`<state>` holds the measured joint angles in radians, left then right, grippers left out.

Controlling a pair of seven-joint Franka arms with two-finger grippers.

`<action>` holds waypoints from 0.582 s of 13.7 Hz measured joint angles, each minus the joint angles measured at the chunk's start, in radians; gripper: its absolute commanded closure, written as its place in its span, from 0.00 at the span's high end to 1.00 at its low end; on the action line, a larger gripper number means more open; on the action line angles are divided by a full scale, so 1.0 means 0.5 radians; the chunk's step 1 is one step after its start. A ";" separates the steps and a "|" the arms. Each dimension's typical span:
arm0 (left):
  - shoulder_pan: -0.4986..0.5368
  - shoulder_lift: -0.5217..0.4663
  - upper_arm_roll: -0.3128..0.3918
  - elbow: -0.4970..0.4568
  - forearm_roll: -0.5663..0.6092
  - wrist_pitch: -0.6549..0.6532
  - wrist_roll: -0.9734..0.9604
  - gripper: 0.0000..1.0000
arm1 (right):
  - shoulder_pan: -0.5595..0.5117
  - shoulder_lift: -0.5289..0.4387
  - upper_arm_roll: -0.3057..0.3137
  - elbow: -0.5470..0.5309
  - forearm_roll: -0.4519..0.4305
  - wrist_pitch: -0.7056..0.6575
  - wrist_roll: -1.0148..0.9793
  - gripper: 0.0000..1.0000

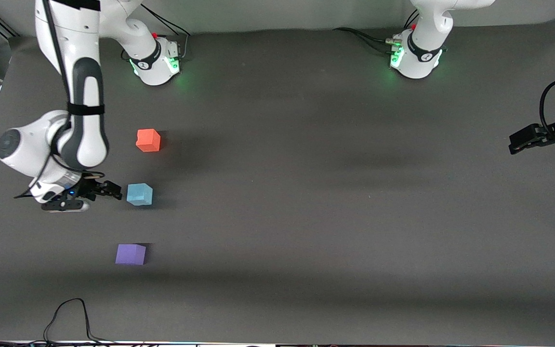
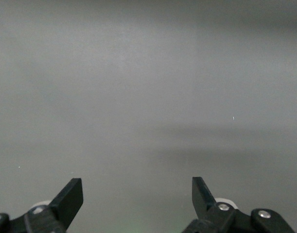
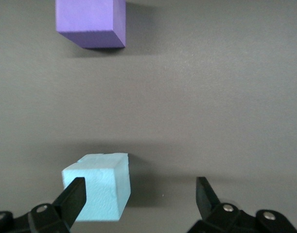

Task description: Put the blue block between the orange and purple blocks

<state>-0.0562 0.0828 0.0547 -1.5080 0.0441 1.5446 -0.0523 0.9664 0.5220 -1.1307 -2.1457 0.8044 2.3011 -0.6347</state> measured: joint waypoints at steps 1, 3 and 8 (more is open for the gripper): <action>0.000 0.000 0.000 0.000 0.000 0.000 0.000 1.00 | 0.031 -0.032 -0.054 0.015 0.000 -0.039 0.000 1.00; 0.000 0.000 0.000 0.000 0.000 0.000 0.001 1.00 | 0.067 -0.072 -0.119 0.027 0.000 -0.111 0.000 1.00; 0.000 0.000 0.000 0.000 0.000 -0.002 0.001 1.00 | 0.182 -0.080 -0.468 0.030 0.000 -0.383 0.002 1.00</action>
<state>-0.0562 0.0828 0.0546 -1.5081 0.0439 1.5435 -0.0517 1.0575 0.4819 -1.3645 -2.1308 0.8043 2.1098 -0.6336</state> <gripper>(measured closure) 0.000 0.000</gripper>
